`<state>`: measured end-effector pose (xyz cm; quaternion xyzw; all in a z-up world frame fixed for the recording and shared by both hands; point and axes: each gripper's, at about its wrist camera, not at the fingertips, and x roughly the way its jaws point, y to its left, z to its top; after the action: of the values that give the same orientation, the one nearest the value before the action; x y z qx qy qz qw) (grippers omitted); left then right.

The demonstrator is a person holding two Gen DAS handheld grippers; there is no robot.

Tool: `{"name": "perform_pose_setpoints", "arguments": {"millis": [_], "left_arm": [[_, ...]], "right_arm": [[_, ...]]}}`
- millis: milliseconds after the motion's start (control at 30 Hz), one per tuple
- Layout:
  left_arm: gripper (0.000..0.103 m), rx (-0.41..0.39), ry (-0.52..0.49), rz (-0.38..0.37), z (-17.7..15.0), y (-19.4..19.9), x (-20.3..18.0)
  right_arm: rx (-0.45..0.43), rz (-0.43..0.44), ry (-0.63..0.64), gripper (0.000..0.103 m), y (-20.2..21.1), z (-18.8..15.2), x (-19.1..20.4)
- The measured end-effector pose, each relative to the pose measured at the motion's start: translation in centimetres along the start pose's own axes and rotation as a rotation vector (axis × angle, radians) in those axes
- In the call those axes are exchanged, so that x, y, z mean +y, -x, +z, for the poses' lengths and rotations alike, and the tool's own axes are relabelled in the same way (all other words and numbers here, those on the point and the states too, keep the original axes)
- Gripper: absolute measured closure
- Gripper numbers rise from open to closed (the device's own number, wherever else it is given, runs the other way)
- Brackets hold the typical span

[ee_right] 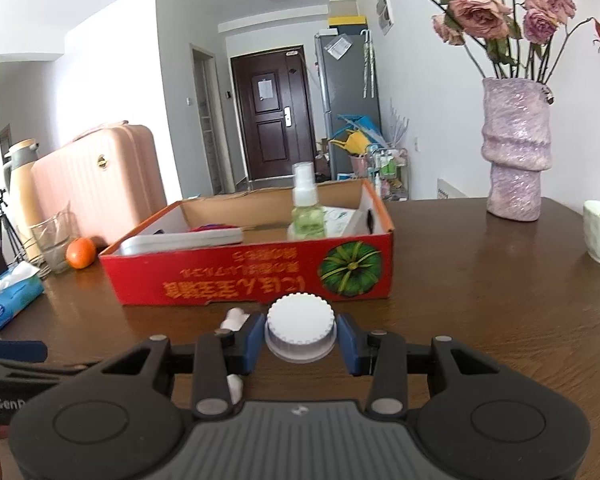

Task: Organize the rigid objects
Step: 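Close the right tool on the white ridged cap while the left approaches the white bottle, then close the left tool on the white bottle while the right holds the cap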

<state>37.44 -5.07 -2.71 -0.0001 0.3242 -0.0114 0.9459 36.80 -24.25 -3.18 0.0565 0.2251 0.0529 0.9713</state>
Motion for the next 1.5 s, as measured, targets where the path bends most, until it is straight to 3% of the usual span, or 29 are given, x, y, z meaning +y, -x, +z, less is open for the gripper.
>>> {"name": "perform_pose_setpoints", "arguments": {"millis": [300,600,1067,1167,1233,1267,1333,1400,1500], "left_arm": [[0.0,0.012,-0.03,-0.033,0.4,-1.5,-3.6],[0.0,0.039,-0.036,-0.012,1.0,-3.9,-6.5],[0.002,0.07,0.0,0.025,1.3,-6.2,-7.9],[0.012,0.078,-0.004,0.01,1.2,-6.5,-7.8],[0.032,0.093,-0.015,0.002,1.1,-6.8,-8.0],[0.033,0.096,-0.021,0.0,1.0,-6.8,-8.0],[0.058,0.085,-0.023,-0.008,1.0,-6.6,-8.0],[0.074,0.082,-0.015,-0.037,1.0,-6.3,-7.8],[0.074,0.08,-0.017,-0.043,1.0,-6.1,-7.7]], "right_arm": [[-0.024,-0.046,-0.011,0.064,-0.8,0.7,-3.0],[-0.043,-0.069,-0.022,0.064,-0.7,1.1,-5.0],[-0.041,-0.092,-0.018,0.064,-0.9,0.9,-5.6],[-0.036,-0.093,-0.013,0.064,-1.0,0.8,-5.5],[-0.034,-0.094,-0.008,0.064,-1.1,0.7,-5.4],[-0.034,-0.094,-0.008,0.064,-1.0,0.7,-5.4],[-0.035,-0.092,-0.009,0.064,-1.0,0.7,-5.4],[-0.035,-0.087,-0.009,0.064,-0.9,0.7,-5.3],[-0.038,-0.08,-0.004,0.064,-0.8,0.6,-5.2]]}}
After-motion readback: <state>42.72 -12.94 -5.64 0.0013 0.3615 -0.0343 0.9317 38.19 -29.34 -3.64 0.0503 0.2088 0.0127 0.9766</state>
